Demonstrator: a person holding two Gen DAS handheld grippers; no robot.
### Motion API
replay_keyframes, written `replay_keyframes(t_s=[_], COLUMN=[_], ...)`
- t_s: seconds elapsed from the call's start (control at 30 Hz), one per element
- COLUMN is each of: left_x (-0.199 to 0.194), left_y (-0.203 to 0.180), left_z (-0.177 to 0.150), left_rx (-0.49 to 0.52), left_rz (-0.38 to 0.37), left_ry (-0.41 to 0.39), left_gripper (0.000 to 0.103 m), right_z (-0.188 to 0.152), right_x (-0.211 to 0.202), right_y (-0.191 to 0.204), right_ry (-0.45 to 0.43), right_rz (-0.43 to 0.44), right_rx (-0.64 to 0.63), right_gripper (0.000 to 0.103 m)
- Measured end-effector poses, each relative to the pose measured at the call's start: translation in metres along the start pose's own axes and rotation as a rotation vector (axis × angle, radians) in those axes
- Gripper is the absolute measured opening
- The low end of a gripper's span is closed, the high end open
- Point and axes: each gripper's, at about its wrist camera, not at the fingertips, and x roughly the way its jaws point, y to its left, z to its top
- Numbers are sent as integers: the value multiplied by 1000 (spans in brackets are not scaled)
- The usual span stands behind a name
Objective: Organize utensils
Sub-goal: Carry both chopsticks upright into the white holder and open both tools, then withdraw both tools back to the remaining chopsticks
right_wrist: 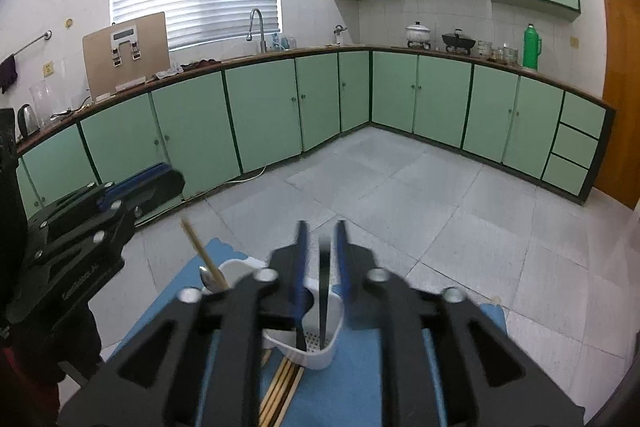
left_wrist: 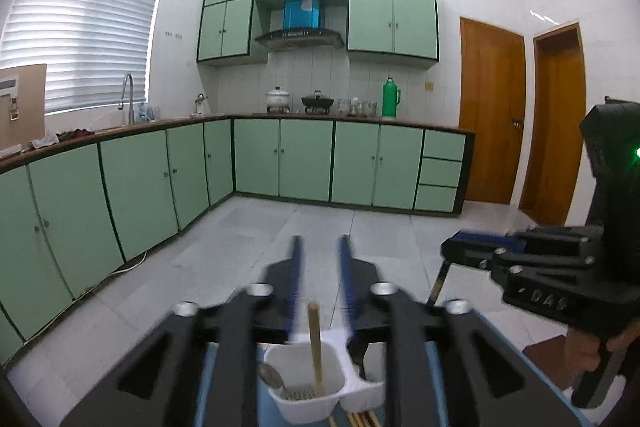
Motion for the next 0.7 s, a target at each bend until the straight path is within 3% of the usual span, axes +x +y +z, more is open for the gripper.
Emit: replay_keyframes(t_s=[0.13, 0.3, 0.47, 0.7], left_x=[-17, -50, -76, -89], left_y=[3, 0, -5, -9], left_z=[-9, -26, -66, -146], left_rx=[3, 17, -5, -48], left_rz=[8, 31, 39, 65], left_ry=[9, 22, 110, 288], left_gripper=[38, 52, 64, 69], right_z=[-7, -28, -71, -158], right_x=[-22, -55, -78, -78], right_y=[-9, -14, -9, 9], right_ry=[-43, -86, -76, 66], right_rz=[-24, -63, -84, -106], right_rx=[29, 38, 47, 88], right_gripper=[45, 69, 88, 91])
